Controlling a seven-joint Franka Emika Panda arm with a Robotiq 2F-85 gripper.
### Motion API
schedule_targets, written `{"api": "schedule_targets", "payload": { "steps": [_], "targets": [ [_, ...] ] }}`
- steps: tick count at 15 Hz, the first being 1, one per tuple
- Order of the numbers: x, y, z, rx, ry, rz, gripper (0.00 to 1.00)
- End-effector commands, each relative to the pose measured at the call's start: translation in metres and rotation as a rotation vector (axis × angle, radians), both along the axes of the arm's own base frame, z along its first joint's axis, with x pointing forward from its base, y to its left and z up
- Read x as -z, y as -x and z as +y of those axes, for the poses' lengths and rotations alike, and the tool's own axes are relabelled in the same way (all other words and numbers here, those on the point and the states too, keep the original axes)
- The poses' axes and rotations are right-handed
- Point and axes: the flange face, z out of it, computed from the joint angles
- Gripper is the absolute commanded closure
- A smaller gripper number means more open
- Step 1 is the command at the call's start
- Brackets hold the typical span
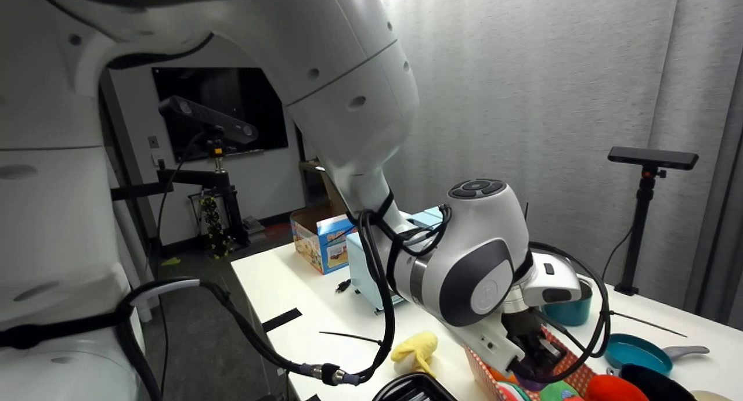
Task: Put the purple and yellow plush toys in the basket.
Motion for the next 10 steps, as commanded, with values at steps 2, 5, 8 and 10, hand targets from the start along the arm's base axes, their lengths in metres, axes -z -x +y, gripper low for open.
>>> {"api": "schedule_targets", "payload": {
  "steps": [2, 5, 8, 10],
  "targets": [
    [0.020, -0.005, 0.002, -0.014, -0.009, 0.016, 0.26],
    [0.023, -0.003, 0.005, -0.032, -0.010, 0.024, 0.01],
    [0.019, -0.001, 0.012, -0.046, -0.016, 0.016, 0.00],
    [0.016, 0.003, 0.024, -0.060, -0.028, 0.012, 0.00]
  ]
}}
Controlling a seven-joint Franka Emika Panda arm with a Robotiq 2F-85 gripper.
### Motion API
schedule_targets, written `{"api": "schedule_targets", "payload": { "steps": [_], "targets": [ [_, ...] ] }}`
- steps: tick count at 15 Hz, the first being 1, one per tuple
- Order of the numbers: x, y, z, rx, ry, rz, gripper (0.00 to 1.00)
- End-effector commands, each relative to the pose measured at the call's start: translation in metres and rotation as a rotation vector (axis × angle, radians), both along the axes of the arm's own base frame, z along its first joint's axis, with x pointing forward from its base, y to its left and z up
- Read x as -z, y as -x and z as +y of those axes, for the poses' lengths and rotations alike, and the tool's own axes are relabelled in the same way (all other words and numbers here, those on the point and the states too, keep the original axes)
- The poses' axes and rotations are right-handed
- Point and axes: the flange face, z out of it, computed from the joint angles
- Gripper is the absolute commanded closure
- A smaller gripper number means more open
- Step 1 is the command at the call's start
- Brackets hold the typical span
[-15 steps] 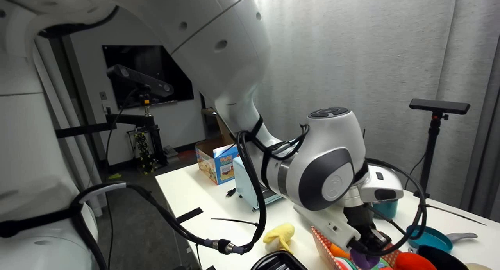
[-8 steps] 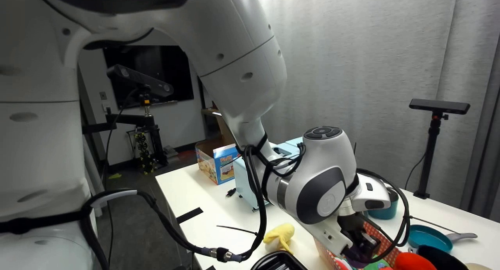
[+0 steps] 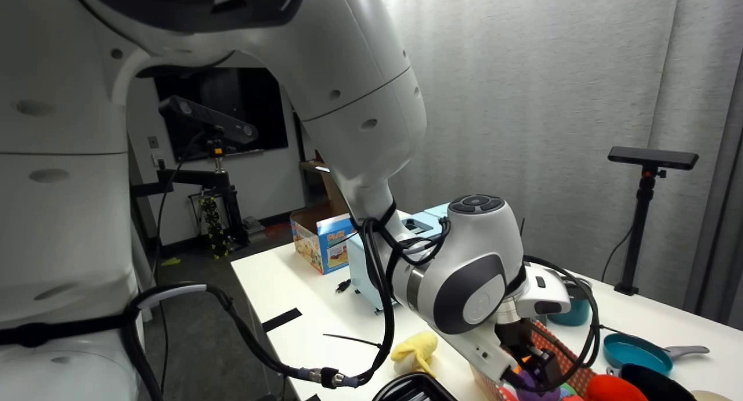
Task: Put the purple and yellow plush toys in the basket.
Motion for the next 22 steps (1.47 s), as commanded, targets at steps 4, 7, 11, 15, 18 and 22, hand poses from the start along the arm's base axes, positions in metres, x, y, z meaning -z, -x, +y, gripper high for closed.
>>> {"api": "schedule_targets", "payload": {
  "steps": [4, 7, 11, 15, 18, 22],
  "targets": [
    [-0.010, 0.020, 0.053, -0.084, -0.064, -0.015, 0.00],
    [-0.008, 0.034, 0.086, -0.142, -0.092, 0.006, 0.00],
    [0.002, 0.049, 0.115, -0.194, -0.124, 0.042, 0.00],
    [0.022, 0.063, 0.129, -0.210, -0.150, 0.090, 0.00],
    [0.043, 0.072, 0.136, -0.225, -0.166, 0.134, 0.00],
    [0.070, 0.074, 0.156, -0.283, -0.205, 0.172, 0.00]
  ]
}}
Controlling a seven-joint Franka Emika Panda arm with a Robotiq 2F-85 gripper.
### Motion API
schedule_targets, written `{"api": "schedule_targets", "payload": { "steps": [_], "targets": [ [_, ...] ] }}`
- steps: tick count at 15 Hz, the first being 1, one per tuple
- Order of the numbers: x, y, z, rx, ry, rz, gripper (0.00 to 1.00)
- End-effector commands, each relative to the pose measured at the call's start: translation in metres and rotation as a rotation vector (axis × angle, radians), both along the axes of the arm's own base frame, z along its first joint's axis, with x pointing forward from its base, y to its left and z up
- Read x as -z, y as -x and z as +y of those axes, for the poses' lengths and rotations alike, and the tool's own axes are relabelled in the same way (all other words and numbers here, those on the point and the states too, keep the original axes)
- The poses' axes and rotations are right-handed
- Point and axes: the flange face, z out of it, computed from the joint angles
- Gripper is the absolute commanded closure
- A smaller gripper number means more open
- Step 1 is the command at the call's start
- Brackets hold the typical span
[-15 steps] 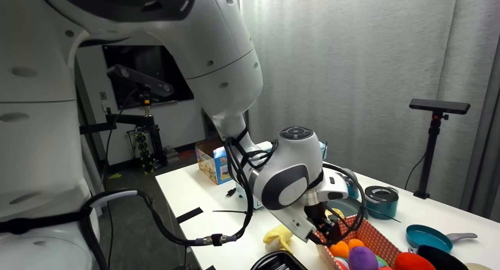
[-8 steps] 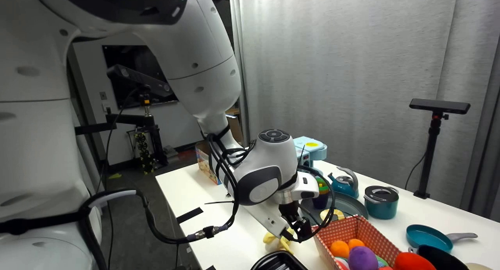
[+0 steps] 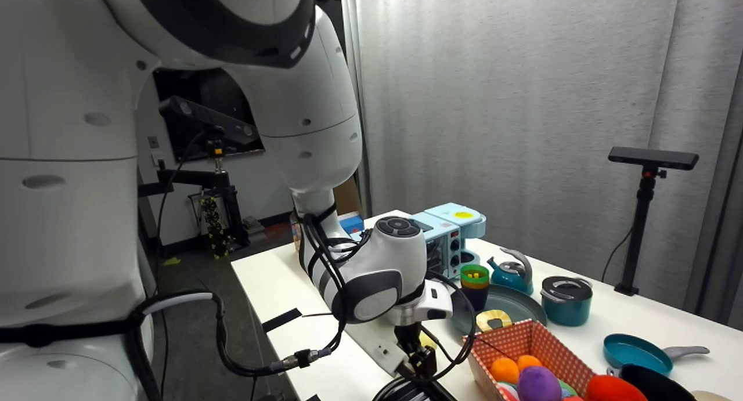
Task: Put the purple and yellow plush toys in the basket.
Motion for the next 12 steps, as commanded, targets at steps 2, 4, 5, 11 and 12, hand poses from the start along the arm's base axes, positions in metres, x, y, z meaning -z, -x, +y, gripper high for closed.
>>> {"api": "schedule_targets", "payload": {
  "steps": [2, 4, 5, 11, 12],
  "targets": [
    [0.023, -0.003, 0.019, -0.059, -0.049, -0.003, 0.00],
    [0.026, -0.004, 0.029, -0.083, -0.064, -0.016, 0.00],
    [0.027, -0.005, 0.033, -0.094, -0.068, -0.027, 0.00],
    [0.029, -0.011, 0.045, -0.180, -0.071, -0.088, 0.00],
    [0.030, -0.012, 0.046, -0.191, -0.072, -0.093, 0.00]
  ]
}}
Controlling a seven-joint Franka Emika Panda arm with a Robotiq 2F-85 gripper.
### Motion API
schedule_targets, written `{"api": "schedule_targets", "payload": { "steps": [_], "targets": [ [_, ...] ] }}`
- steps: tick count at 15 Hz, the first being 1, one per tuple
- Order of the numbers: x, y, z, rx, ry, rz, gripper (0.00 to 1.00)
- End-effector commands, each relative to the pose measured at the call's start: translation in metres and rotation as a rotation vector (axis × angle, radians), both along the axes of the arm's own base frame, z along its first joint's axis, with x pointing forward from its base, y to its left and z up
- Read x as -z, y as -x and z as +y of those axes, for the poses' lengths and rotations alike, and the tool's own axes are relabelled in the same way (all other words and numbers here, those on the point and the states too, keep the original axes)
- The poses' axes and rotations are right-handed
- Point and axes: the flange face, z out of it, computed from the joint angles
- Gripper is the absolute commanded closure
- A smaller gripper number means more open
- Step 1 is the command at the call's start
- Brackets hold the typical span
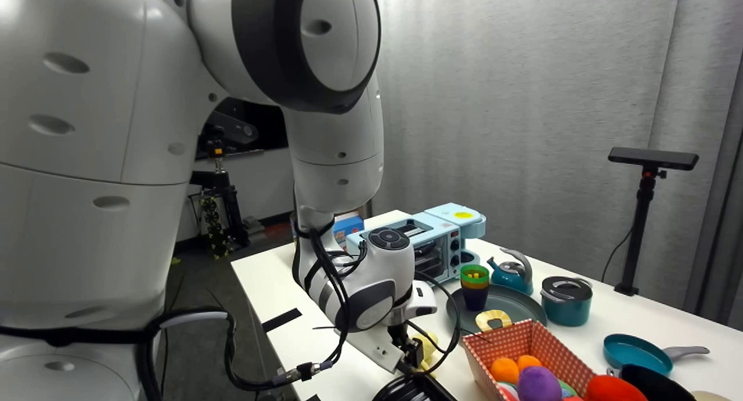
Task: Put the purple and yellow plush toys in the basket.
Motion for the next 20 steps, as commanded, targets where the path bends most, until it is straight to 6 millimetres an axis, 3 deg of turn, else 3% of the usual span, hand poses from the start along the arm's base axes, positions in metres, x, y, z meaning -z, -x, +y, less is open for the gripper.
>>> {"api": "schedule_targets", "payload": {
  "steps": [1, 7, 15, 17, 19, 20],
  "targets": [
    [0.005, -0.005, 0.003, -0.020, -0.018, -0.036, 0.00],
    [0.017, -0.009, 0.004, -0.042, -0.017, -0.033, 0.00],
    [0.013, -0.028, -0.005, -0.012, -0.020, -0.126, 0.01],
    [0.015, -0.030, -0.007, -0.003, -0.017, -0.124, 0.07],
    [0.018, -0.031, -0.008, 0.003, -0.012, -0.121, 0.32],
    [0.020, -0.032, -0.009, 0.005, -0.009, -0.120, 0.32]
  ]
}}
